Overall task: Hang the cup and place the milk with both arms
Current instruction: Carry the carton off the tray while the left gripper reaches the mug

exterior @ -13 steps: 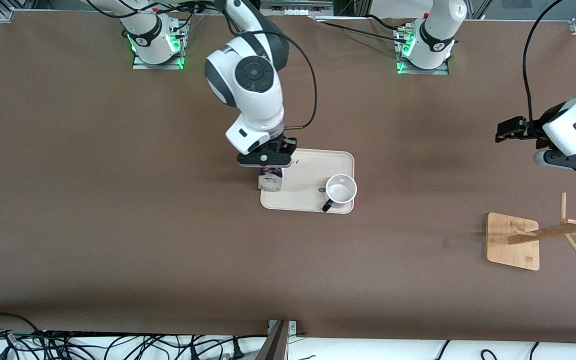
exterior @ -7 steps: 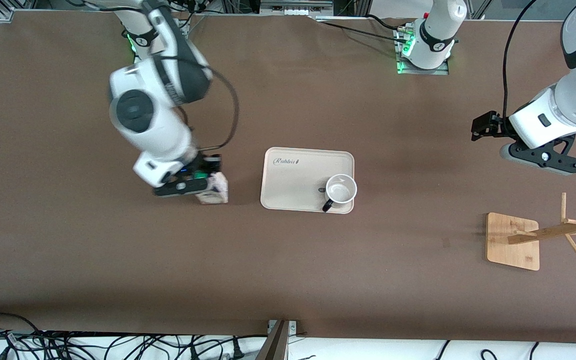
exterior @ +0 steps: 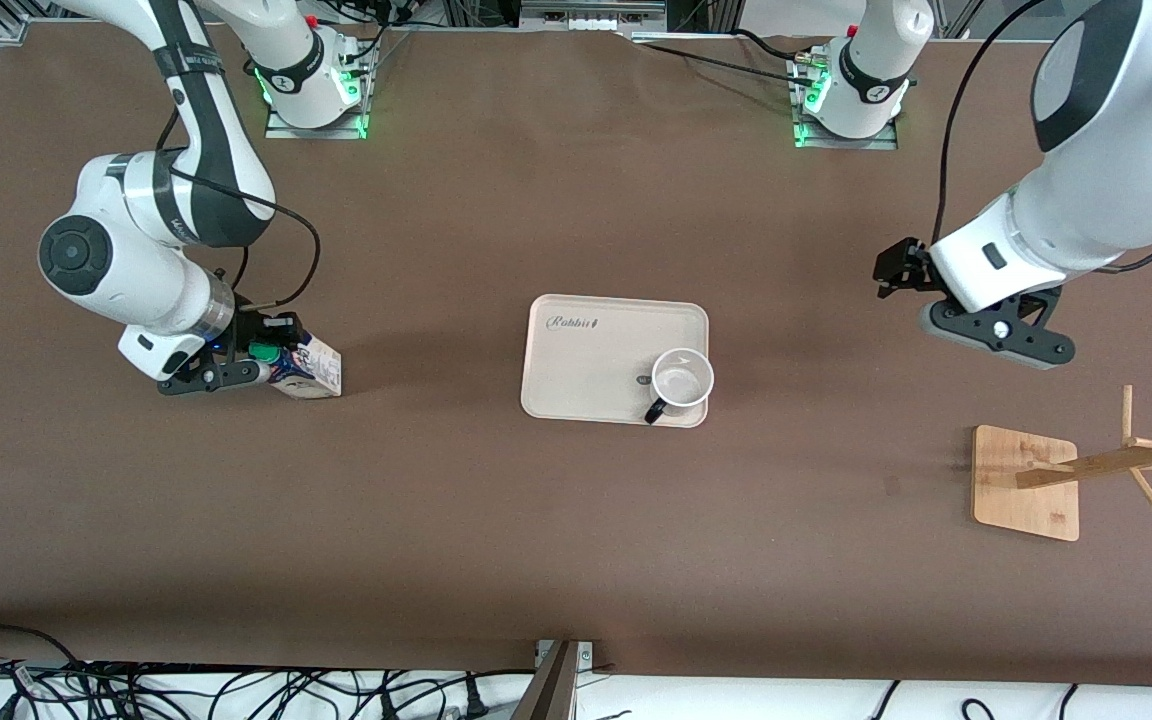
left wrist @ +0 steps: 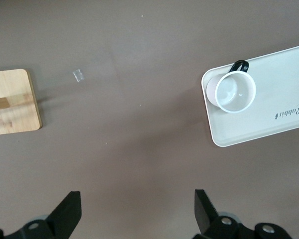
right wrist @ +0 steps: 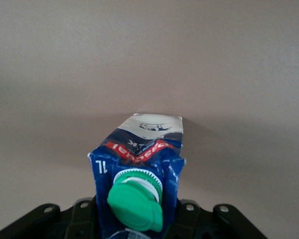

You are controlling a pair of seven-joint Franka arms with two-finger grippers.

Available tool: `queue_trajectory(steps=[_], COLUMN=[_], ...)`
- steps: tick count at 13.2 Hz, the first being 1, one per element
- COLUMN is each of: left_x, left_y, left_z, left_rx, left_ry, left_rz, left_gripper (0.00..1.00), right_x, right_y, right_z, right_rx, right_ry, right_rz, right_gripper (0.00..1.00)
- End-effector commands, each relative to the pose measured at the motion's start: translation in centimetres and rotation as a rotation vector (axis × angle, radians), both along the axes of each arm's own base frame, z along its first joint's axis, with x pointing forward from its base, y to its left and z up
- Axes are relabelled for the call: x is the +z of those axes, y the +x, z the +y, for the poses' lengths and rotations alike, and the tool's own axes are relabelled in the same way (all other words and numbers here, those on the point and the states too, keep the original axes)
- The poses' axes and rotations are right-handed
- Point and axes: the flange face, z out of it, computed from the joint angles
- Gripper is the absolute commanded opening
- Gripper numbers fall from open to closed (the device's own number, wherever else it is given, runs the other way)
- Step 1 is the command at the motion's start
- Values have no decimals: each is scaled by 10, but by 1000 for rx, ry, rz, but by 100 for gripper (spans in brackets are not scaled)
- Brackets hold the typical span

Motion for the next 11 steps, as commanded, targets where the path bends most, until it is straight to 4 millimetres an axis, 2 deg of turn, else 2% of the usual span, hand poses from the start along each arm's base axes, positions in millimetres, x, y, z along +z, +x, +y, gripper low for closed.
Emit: queue_trajectory(steps=[1, 2, 3, 4, 6, 8, 9, 11], left_x=[-14, -17, -32, -37, -55, -85, -97, -125], left_y=[8, 4, 3, 4, 3, 7, 12, 10], left_z=[-28, -44, -62, -74, -103, -132, -140, -170], left_rx=[-21, -41, -68, -85, -117, -159, -179, -214], left_ry=[36, 46, 48, 32, 20, 20, 7, -12], left_rz=[8, 12, 33, 25, 10, -6, -24, -34], left_gripper=[100, 100, 100, 100, 100, 100, 100, 100], right_x=[0, -2, 2, 10, 35, 72, 93, 136], right_y=[-11, -11, -9, -6, 5, 17, 21, 31], right_z=[-3, -3, -2, -1, 1, -1, -9, -20], right_rx=[12, 10, -4, -3, 8, 3, -7, -14], right_ry=[20, 18, 20, 21, 28, 33, 33, 33], right_rz=[-17, -15, -18, -27, -50, -36, -28, -40], right_gripper=[61, 99, 100, 100, 100, 100, 100, 100])
